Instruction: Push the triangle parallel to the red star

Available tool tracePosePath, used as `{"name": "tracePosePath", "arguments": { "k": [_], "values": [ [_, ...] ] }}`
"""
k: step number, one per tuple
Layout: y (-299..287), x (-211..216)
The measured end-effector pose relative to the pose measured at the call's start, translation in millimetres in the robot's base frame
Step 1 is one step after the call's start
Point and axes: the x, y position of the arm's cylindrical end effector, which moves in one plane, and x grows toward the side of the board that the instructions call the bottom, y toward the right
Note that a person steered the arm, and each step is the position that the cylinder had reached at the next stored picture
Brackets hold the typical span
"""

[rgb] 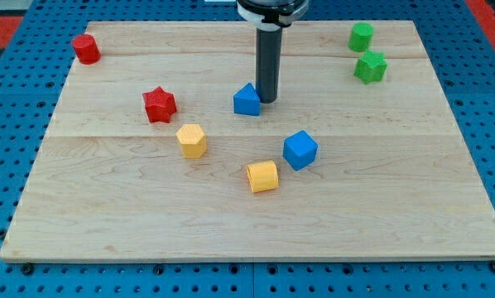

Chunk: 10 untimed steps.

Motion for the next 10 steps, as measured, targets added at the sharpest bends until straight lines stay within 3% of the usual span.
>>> {"name": "tracePosePath", "arguments": {
  "k": [5, 6, 7, 8, 9, 10],
  "values": [
    [-11, 24],
    [-28, -11],
    [-69, -90],
    [-178, -65],
    [-268, -11],
    [-230, 26]
  ]
}}
